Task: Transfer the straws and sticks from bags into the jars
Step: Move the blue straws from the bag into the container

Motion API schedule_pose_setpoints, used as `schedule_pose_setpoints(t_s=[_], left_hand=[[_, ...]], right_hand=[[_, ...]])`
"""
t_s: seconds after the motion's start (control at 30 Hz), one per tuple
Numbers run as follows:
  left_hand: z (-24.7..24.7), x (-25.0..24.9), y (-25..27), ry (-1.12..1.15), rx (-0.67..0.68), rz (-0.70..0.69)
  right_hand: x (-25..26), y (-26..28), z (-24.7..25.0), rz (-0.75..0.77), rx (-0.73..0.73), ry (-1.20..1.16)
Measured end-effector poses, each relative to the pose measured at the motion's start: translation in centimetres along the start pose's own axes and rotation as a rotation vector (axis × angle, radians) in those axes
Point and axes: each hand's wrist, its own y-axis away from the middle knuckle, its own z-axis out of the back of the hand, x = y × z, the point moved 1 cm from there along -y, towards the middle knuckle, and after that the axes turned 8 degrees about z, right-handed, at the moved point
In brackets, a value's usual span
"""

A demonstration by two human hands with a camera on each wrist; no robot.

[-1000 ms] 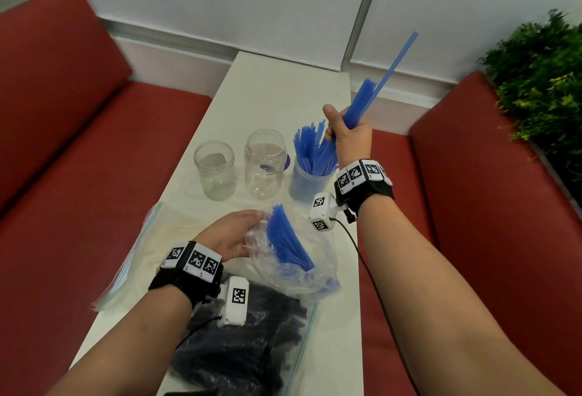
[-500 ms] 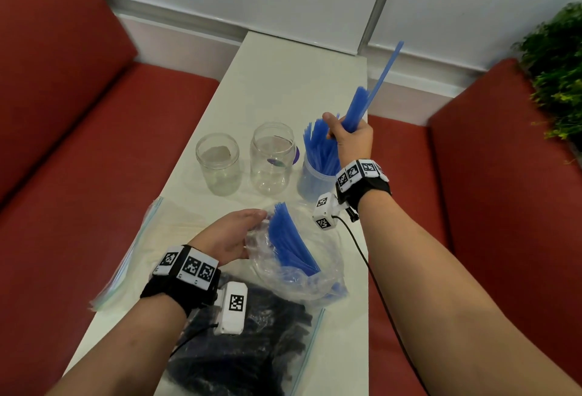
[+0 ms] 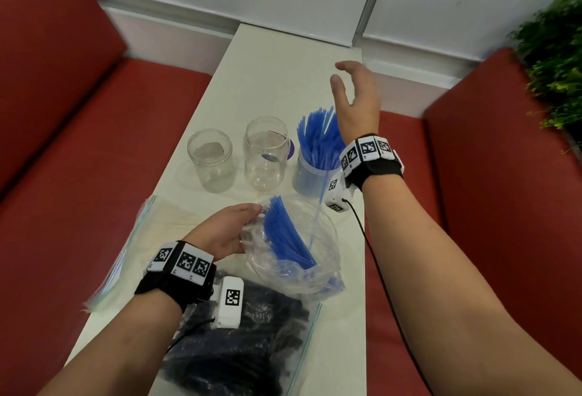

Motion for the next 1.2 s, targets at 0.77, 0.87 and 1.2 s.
schedule_pose_setpoints(t_s=[0.77,0.87,1.2], left_hand=[[0.1,0.4,0.9,-0.018,0.022,0.002],[0.0,0.3,1.0,-0.010,0.024,-0.001],[-0.1,0.9,1.0,-0.029,0.043,-0.007]], right_hand=[[-4.4,13.4,-1.3,-0.752,0.510,-0.084],[-2.3,10.0,0.8,-0.574,0.415,-0.057],[2.0,3.8,3.6,-0.340,0.156,-0.067]])
